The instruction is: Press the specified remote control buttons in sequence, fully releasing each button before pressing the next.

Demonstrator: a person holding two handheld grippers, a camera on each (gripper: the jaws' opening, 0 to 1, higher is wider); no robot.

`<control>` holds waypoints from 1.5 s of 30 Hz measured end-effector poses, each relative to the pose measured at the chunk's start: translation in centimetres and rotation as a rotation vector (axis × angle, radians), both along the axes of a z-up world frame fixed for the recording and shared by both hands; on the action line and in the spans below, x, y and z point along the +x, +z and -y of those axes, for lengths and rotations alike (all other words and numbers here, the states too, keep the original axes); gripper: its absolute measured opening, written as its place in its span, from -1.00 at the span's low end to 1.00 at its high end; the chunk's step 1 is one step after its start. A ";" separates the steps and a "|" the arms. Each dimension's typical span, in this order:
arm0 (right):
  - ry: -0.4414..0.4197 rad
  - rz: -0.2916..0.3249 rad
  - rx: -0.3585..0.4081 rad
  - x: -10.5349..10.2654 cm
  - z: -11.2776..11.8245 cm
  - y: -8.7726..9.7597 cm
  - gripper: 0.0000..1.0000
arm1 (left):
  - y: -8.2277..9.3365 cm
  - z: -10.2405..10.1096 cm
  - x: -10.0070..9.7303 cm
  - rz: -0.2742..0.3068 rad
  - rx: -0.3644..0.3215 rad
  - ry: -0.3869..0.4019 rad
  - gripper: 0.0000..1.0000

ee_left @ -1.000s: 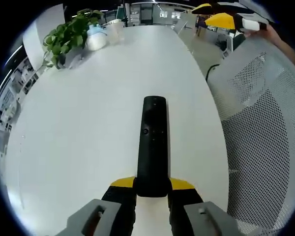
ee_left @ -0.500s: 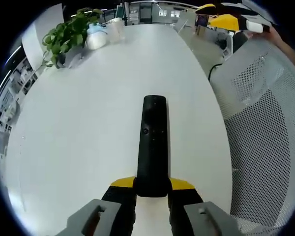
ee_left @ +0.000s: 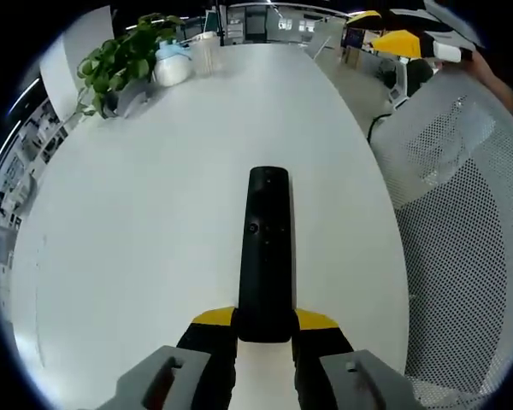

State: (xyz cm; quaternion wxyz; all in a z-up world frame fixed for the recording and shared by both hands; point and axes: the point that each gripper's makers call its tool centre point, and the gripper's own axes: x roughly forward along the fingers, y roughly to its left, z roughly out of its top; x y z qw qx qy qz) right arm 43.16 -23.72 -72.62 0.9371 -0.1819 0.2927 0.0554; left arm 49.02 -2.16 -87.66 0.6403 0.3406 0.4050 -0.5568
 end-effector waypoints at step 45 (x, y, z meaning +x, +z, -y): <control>-0.008 -0.015 -0.013 0.0 0.2 -0.2 -0.24 | 0.0 -0.2 2.0 0.000 0.032 -0.013 -0.52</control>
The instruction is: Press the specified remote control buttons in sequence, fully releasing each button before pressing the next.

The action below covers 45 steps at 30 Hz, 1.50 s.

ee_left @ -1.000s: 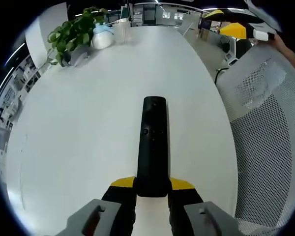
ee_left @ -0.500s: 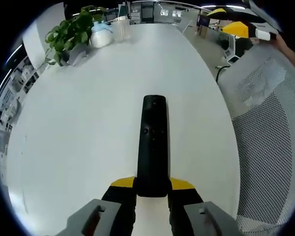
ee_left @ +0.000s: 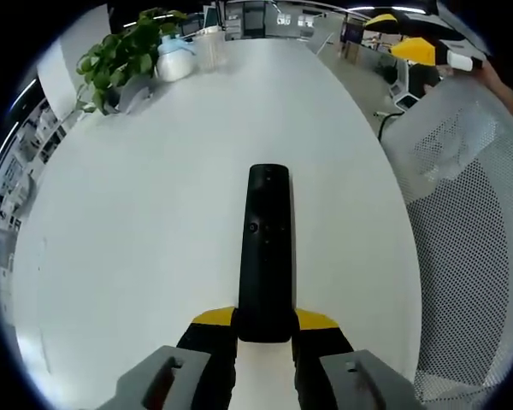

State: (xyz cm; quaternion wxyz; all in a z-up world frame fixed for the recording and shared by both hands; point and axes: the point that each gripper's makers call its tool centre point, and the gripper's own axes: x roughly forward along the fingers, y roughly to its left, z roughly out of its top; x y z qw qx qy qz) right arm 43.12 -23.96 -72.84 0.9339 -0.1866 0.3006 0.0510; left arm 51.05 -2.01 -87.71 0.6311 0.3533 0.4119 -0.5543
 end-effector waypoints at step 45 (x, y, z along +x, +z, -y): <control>0.001 -0.023 -0.015 -0.1 0.1 -0.4 -0.27 | -0.1 -0.2 2.8 -0.004 0.049 -0.027 -0.52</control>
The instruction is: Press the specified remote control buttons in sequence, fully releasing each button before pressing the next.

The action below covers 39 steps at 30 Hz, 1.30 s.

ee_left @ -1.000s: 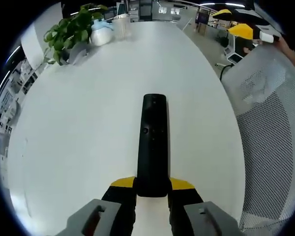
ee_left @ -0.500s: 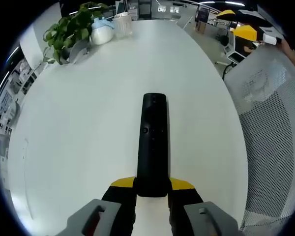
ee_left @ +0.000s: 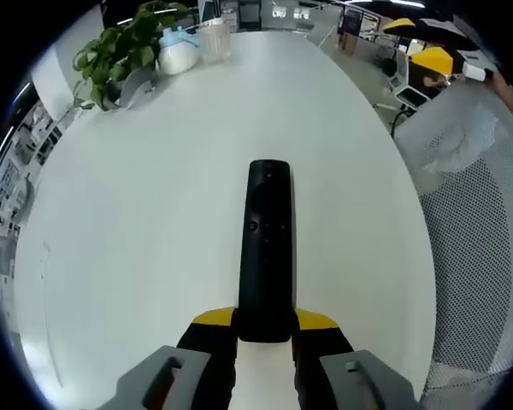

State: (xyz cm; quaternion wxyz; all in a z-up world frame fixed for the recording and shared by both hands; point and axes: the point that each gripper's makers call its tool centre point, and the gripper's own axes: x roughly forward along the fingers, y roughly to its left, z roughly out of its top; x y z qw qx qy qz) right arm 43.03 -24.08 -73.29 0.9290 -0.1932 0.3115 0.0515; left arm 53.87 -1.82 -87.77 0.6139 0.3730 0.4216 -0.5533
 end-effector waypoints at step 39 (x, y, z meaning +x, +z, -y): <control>-0.002 -0.016 -0.010 -0.1 0.1 -0.2 -0.28 | 0.0 -0.1 2.4 -0.005 0.033 -0.007 -0.52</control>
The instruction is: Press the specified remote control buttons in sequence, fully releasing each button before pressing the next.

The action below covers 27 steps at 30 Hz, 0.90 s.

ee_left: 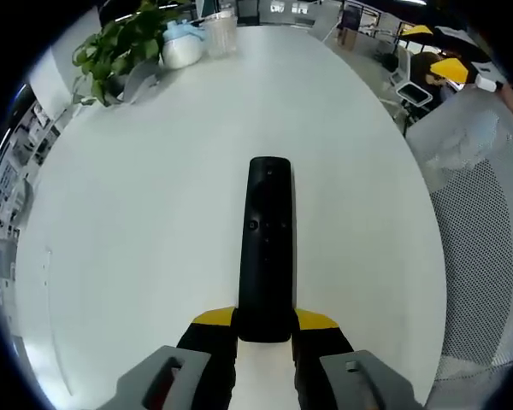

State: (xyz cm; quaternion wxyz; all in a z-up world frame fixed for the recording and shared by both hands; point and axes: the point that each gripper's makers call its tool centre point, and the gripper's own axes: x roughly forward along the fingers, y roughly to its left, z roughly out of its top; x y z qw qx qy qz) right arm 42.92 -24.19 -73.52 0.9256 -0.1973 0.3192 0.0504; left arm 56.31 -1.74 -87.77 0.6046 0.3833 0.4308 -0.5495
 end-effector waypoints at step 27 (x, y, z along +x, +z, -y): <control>-0.003 -0.007 -0.001 0.0 0.0 -0.1 -0.30 | 0.0 -0.1 1.3 0.008 0.018 -0.018 -0.52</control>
